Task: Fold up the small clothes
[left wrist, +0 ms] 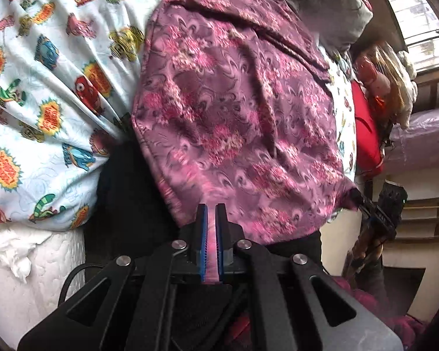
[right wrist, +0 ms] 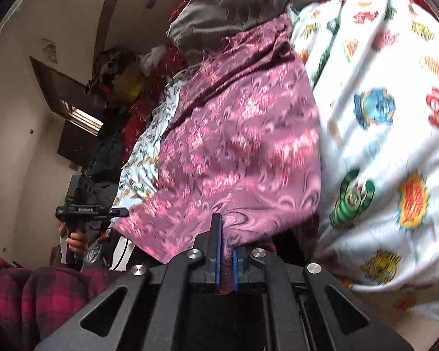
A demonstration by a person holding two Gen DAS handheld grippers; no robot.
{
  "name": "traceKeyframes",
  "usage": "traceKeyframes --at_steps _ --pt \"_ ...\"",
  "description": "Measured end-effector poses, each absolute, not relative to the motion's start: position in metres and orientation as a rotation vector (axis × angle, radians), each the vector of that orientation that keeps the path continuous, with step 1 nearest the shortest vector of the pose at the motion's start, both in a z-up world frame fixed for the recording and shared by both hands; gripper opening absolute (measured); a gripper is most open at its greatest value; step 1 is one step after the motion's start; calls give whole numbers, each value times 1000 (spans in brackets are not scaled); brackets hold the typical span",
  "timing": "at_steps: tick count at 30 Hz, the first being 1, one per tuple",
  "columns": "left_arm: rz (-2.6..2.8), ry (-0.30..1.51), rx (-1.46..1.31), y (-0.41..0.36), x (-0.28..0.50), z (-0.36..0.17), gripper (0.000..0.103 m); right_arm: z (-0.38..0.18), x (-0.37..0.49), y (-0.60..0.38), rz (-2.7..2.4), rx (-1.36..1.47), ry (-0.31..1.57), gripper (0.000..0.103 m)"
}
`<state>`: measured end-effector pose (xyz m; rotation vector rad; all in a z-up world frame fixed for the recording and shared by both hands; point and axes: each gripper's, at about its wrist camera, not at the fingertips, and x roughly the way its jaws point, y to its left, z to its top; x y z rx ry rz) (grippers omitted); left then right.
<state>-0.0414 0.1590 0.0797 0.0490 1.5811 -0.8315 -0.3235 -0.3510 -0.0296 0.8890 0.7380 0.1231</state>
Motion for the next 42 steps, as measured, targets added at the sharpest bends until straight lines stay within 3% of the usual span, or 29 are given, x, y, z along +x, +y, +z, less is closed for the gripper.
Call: traceKeyframes --at_steps 4,12,20,26,28,29,32,42 --pt "-837 1635 113 157 -59 62 5 -36 -319 -353 98 911 762 5" --pt "-867 1647 278 147 -89 59 56 -50 -317 -349 70 937 813 5" --pt "-739 1513 451 151 -86 74 59 -51 -316 -347 61 943 825 8" --pt "-710 1611 488 146 -91 49 59 -55 -315 -346 53 956 826 8" --pt "-691 1591 512 143 -96 47 59 -55 -315 -346 54 961 820 9" --pt "-676 1580 517 142 -96 47 48 -54 -316 -345 55 959 819 9" --pt "-680 1570 463 144 -88 56 3 -51 -316 -343 69 942 817 8" --pt "-859 1549 -145 161 -22 108 2 -14 -303 -348 116 909 697 5"
